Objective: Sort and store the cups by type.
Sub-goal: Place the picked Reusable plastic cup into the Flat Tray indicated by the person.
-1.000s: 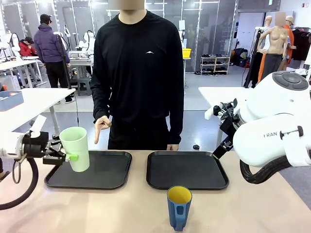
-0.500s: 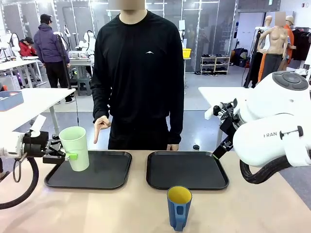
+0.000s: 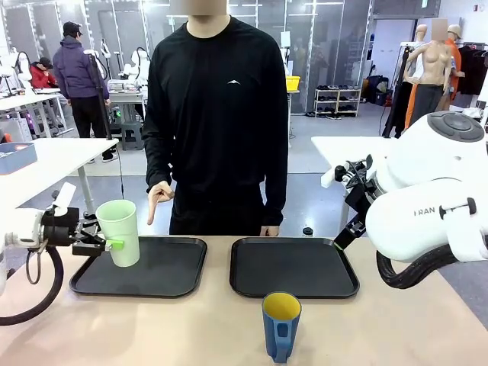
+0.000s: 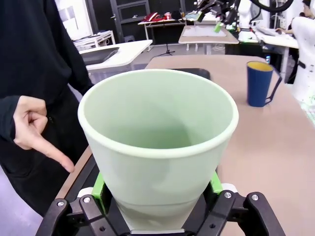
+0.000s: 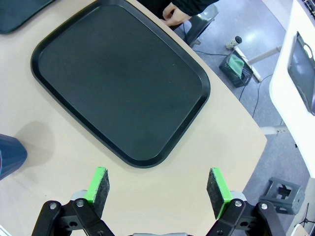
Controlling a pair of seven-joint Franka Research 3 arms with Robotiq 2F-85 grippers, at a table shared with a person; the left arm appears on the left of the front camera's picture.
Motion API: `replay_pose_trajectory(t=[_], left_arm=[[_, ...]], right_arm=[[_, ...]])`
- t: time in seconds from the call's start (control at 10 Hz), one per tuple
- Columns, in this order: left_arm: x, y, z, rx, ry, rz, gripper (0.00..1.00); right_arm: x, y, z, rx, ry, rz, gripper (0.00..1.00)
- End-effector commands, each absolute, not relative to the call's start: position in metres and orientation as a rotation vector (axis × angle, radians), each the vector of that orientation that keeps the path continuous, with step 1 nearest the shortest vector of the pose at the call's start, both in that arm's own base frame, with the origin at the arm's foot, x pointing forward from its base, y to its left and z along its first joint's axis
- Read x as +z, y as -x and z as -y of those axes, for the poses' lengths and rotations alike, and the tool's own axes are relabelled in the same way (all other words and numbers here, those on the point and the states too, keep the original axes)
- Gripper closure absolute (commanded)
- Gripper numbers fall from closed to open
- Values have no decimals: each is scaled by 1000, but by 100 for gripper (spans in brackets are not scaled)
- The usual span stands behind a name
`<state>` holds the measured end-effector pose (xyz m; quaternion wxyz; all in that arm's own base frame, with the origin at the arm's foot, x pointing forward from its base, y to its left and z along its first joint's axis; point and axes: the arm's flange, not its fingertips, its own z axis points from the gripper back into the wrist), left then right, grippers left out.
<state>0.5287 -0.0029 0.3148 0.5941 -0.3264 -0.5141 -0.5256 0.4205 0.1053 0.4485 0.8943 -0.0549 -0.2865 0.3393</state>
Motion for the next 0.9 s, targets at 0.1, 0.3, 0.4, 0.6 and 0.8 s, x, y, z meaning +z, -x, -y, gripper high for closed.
replay_pose_trajectory(t=[0.1, 0.3, 0.4, 0.6, 0.8], left_arm=[[310, -556, 15, -1219, 709, 1200, 14], [300, -565, 14, -1193, 704, 1174, 14], [297, -566, 13, -1190, 720, 1166, 14], [290, -567, 11, -1180, 730, 1160, 14], [280, -569, 8, -1178, 750, 1164, 14]], right_arm=[[448, -421, -105, 702, 110, 592, 0], [448, -421, -105, 702, 110, 592, 0], [448, -421, -105, 702, 110, 592, 0], [448, -421, -105, 702, 110, 592, 0], [448, -421, -105, 702, 110, 592, 0]])
